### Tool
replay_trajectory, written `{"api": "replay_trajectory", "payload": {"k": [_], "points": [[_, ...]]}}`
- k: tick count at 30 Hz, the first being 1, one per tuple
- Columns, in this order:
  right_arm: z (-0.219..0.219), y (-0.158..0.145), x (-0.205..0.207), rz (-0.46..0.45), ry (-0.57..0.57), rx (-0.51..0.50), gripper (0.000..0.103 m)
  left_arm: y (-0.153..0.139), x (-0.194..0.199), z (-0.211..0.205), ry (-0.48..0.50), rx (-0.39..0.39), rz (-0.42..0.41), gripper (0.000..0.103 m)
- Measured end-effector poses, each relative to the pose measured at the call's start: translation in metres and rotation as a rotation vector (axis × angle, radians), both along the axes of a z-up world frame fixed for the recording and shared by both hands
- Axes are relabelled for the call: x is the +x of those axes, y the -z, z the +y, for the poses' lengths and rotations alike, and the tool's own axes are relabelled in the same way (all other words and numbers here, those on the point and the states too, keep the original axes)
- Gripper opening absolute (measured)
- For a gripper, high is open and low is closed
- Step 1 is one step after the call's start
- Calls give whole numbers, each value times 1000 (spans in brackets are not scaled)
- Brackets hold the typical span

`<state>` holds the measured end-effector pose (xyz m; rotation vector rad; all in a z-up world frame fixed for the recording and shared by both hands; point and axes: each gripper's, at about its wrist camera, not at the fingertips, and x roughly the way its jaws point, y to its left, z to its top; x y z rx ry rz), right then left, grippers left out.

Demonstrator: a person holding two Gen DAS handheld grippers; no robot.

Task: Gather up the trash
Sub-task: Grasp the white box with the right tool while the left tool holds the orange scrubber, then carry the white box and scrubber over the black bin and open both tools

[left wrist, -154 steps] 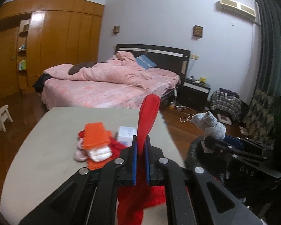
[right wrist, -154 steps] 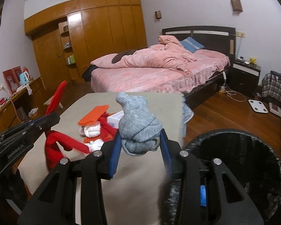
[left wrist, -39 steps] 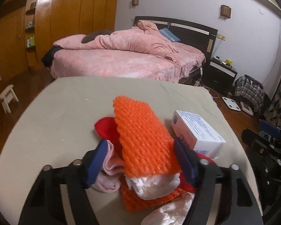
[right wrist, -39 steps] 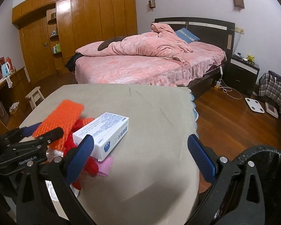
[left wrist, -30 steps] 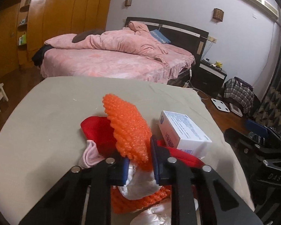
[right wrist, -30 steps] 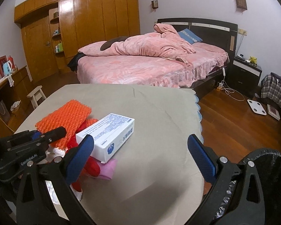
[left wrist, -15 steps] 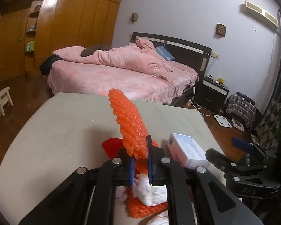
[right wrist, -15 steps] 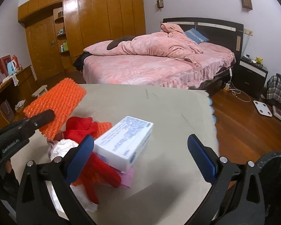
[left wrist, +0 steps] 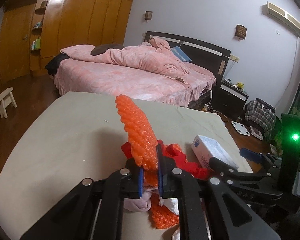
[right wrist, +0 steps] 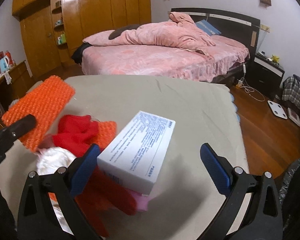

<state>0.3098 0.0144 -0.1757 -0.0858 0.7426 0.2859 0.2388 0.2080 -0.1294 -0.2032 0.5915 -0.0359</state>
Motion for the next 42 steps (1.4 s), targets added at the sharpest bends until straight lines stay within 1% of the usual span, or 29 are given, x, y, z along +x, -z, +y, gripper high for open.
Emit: {"api": "replay_trajectory", "payload": {"k": [4,7,9,13,16,18,19,20,21,22,23,28,32,37,42], "points": [[-15,2,-2,5,39,-31,97,3,1,-1,3,-4,6,11],[-23,3,-2,15,55,-6,97,4,1,-2,3,1,6,11],[-22,4,-1,20,48,6,97,5,1,-3,3,2,6,11],[-12,11,5,15,37,-15,97,5,0,-4,4,15,4,11],[-8,16,9,37,38,-4,96,5,0,-4,4,16,5,11],[-6,19,11,53,29,-6,85,6,0,-6,6,19,8,11],[-6,21,13,70,19,1,75,6,-1,-7,7,19,9,11],[-7,23,15,90,13,15,68,6,0,-8,9,20,10,11],[-8,24,16,104,10,29,66,7,0,-7,11,20,10,11],[-9,25,17,118,7,45,58,7,-1,-7,12,20,10,11],[-11,25,17,126,4,57,55,7,-1,-8,14,20,9,11],[-16,16,9,92,-6,79,55,3,-4,-12,21,27,1,11],[-21,-1,-1,44,-10,80,54,-6,-7,-17,27,36,-16,11],[-27,-23,-15,6,-21,79,54,-18,-12,-26,38,33,-34,11],[-44,-44,-30,-13,-2,123,55,-32,-22,-41,52,40,-58,11]]}}
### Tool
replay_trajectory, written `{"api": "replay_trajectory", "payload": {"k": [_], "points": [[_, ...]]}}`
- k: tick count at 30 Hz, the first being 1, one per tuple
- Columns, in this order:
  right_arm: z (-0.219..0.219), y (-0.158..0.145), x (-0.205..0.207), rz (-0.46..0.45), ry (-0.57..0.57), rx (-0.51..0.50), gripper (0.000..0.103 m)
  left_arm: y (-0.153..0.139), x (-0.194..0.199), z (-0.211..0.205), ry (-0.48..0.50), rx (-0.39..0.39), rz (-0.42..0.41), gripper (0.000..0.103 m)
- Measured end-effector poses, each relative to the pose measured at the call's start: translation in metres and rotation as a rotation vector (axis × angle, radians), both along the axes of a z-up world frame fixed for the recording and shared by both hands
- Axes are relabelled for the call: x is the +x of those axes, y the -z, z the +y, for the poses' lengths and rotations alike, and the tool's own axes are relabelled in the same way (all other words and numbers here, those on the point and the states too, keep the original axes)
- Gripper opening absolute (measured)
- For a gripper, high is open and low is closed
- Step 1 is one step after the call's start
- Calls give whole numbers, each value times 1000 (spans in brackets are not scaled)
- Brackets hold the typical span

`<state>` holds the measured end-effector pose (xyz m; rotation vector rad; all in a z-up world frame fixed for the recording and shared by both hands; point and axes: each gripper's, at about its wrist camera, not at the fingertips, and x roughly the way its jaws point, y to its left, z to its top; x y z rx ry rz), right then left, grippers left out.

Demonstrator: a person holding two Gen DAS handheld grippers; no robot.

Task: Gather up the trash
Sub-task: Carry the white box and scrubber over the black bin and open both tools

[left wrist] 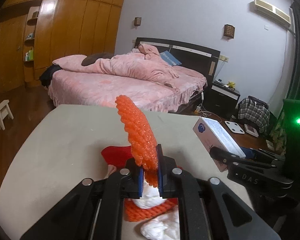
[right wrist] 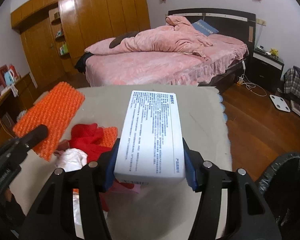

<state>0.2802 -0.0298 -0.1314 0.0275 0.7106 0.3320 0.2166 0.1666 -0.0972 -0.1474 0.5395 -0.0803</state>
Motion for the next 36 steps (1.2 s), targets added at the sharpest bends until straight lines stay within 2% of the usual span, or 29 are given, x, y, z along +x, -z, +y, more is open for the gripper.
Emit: {"api": "replay_trajectory", "payload": {"k": [7,18,28,36], "points": [[-27,-27,-29,-43,16,11,55,-18,-15,-21,21,2,-19,11],[-73,-46,-77,-71,53,17,55,-36,-43,-62,72,-2,-28,11],[-117,-49,-118,-95,102,-18,55,-38,-65,-112,151,7,-39,11],[-182,-40,-138,-81,222,-28,55,-32,-71,-166,260,5,-22,11]]}}
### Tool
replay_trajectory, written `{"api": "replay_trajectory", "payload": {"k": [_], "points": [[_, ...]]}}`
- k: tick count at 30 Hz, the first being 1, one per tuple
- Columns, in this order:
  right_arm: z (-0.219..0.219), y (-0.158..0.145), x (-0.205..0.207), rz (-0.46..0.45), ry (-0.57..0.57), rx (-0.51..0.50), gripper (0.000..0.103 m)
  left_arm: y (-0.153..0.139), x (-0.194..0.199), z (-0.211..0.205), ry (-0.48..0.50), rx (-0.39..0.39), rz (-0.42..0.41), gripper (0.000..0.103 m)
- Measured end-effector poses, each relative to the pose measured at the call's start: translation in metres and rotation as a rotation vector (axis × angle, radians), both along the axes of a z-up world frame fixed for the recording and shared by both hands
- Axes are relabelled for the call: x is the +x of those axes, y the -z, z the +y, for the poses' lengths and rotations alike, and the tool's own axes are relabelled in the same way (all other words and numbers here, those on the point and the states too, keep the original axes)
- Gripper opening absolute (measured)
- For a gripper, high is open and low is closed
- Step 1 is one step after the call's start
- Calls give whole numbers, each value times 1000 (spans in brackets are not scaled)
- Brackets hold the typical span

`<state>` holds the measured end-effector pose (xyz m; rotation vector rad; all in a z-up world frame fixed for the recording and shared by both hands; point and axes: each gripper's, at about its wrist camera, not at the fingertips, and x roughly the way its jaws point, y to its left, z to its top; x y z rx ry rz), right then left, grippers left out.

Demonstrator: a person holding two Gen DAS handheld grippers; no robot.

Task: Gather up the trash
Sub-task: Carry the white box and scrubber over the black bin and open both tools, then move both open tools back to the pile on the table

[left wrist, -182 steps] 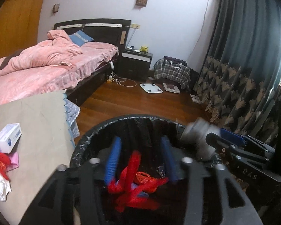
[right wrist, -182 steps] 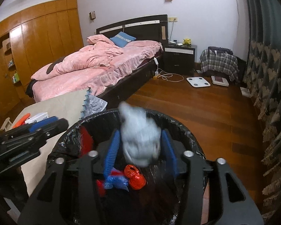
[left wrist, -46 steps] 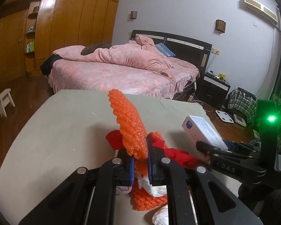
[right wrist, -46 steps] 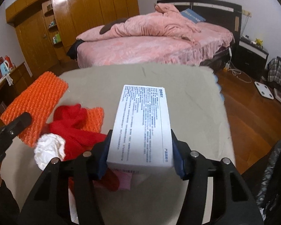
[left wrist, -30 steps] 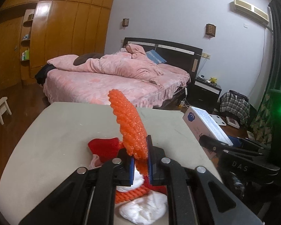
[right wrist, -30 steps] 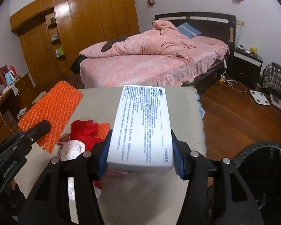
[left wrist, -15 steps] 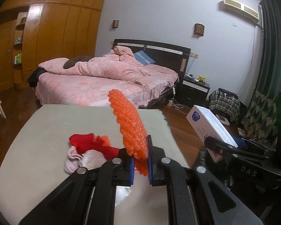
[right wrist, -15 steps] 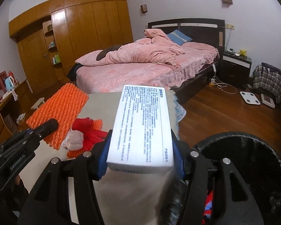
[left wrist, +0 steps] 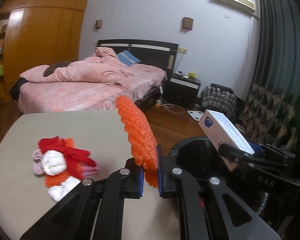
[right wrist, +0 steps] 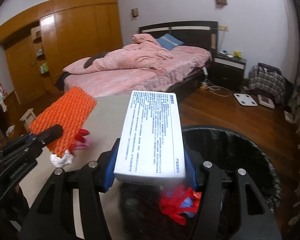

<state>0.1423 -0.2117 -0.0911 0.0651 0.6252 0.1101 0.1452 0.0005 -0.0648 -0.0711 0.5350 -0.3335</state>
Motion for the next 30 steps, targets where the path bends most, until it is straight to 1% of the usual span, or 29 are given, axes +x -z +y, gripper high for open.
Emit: {"api": "replay_trajectory", "payload": {"k": [10,16,19,20,21,22,23,24,25,26,27,28,29,30], "points": [[-66,22,-20,31,134,-7,55,8,2,-59,113,-6,28,11],[-95,31,-24,48,197,0,55,17,8,-95,184,1,48,11],[-106,35,-26,57,225,-7,56,20,10,-113,236,1,60,11],[-109,35,-26,58,235,-10,63,22,11,-118,245,1,65,14],[-111,36,-27,58,247,-12,68,23,12,-123,261,-5,75,24],[-114,36,-28,55,259,-14,76,24,13,-125,268,-7,81,30],[-117,37,-29,51,269,-20,78,25,13,-126,268,-6,82,40],[-119,37,-30,48,274,-27,79,26,12,-125,266,-6,81,45],[-120,37,-32,44,280,-38,83,27,12,-125,264,-6,80,46],[-122,38,-33,40,283,-43,88,27,11,-123,258,-4,79,52],[-122,38,-34,36,287,-45,90,27,11,-121,249,-1,76,60],[-123,37,-33,33,287,-43,92,27,10,-118,235,2,70,65],[-122,38,-33,32,283,-38,96,26,9,-111,211,4,62,71],[-122,37,-33,31,281,-37,97,26,9,-107,198,4,59,78]]}}
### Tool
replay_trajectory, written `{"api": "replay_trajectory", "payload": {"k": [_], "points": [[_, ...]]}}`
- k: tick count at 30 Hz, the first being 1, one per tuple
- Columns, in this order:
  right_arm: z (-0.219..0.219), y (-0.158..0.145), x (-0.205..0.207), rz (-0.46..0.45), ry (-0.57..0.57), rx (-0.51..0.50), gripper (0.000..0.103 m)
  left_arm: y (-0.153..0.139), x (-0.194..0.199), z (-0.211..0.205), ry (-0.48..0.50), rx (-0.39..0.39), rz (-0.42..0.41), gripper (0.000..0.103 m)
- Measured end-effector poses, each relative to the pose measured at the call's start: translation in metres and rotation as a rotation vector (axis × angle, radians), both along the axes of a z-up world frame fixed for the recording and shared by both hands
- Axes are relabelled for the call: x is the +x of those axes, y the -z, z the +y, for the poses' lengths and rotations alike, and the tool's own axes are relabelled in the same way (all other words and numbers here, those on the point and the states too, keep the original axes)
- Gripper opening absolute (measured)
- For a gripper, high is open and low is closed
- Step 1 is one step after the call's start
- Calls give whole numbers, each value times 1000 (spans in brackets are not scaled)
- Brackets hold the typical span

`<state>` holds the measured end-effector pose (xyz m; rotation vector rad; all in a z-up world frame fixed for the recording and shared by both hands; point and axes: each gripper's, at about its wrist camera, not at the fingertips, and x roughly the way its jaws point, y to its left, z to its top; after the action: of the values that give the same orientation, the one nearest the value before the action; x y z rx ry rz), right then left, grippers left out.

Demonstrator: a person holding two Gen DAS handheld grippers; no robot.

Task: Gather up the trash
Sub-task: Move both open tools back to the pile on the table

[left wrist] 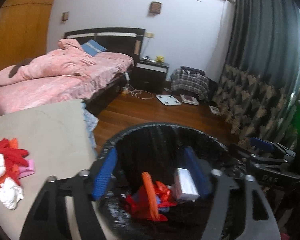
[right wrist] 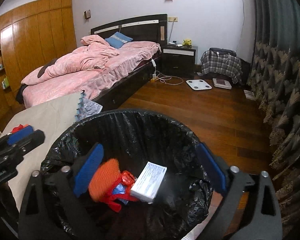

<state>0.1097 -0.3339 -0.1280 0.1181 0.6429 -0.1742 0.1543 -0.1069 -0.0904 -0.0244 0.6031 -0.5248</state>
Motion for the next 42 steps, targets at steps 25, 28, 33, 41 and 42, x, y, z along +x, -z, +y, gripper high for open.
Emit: {"api": "replay_trajectory", "payload": {"k": [25,28,33,41,42], "points": [[214,-4,66,-86,-425,41,98,27,-11,225,-509,171,-50,88],[244,4,77,-68,-474,37,98,32,-12,247,-550,178,-42,88],[281,18,88,-37,-519,28,98,47,-14,284,-611,177,-3,87],[318,37,99,8,-569,32,98,57,-11,315,-634,156,36,87],[324,40,99,15,-578,30,98,57,-8,317,-634,154,39,87]]}}
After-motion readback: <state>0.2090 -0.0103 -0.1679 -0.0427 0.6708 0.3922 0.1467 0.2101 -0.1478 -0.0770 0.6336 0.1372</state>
